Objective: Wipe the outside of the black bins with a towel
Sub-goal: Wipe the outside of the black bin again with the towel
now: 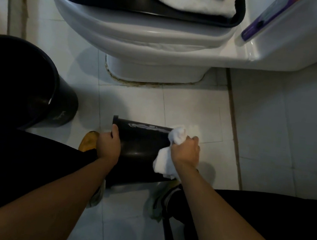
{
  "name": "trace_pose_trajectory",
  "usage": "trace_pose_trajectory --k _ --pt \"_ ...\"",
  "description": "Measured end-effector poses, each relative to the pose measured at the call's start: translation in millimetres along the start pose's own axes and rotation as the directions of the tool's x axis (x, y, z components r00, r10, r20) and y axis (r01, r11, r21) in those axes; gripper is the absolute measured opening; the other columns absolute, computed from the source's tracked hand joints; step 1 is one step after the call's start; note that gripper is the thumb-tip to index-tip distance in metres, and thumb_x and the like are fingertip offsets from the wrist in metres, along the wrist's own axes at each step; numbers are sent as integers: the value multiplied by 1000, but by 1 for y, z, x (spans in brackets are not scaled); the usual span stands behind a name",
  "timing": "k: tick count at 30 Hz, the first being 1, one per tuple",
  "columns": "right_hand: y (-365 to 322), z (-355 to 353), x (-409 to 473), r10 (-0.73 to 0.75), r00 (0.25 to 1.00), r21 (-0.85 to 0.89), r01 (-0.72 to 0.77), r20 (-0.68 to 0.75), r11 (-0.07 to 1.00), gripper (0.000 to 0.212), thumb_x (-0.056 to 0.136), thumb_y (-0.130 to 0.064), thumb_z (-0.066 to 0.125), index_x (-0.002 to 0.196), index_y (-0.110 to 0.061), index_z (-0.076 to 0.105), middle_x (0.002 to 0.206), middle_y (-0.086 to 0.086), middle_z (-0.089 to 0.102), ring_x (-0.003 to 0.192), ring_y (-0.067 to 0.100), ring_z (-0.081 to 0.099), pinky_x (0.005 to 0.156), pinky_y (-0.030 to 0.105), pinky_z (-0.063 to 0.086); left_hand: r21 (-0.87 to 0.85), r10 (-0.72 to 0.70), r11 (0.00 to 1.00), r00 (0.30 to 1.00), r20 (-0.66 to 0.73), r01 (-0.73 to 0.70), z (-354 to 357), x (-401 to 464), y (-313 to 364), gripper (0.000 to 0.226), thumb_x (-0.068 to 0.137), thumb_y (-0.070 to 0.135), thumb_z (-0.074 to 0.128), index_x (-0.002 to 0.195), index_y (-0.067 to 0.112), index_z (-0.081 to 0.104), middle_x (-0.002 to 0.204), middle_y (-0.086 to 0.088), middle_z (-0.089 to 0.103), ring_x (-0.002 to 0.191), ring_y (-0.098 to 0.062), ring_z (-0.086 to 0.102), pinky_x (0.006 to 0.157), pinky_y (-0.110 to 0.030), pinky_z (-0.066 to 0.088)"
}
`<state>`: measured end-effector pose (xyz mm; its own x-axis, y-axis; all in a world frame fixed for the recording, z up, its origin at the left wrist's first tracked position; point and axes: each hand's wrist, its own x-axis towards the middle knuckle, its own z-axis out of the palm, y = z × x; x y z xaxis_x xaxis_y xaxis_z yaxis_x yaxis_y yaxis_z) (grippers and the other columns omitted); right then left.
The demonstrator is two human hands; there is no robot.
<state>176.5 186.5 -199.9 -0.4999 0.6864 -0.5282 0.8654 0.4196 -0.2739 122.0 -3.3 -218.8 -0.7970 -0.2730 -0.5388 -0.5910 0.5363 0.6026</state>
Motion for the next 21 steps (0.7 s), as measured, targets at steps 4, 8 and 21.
trace_pose_trajectory --k 4,8,21 --pt "28 -17 13 49 998 -113 -53 -34 992 38 90 -21 65 124 -4 60 127 15 49 116 36 52 99 42 44 15 -9 1000 1000 -13 9 2 2 0 58 104 35 35 52 9 42 53 -6 43 49 -14 42 47 -22 29" --pt "34 -23 11 81 996 -86 -83 -31 993 39 91 -26 65 123 -4 59 124 17 51 113 37 54 98 44 47 -6 -30 1000 999 30 30 2 3 -5 58 104 38 32 61 4 51 62 -13 52 62 -27 54 57 -28 41" --pt "-13 -81 1 100 989 373 -133 107 918 53 83 -27 78 125 0 60 124 17 62 112 34 60 92 39 50 -253 -137 943 943 304 219 -7 -5 29 31 100 31 35 108 11 58 89 -7 59 79 -20 56 75 -32 43"
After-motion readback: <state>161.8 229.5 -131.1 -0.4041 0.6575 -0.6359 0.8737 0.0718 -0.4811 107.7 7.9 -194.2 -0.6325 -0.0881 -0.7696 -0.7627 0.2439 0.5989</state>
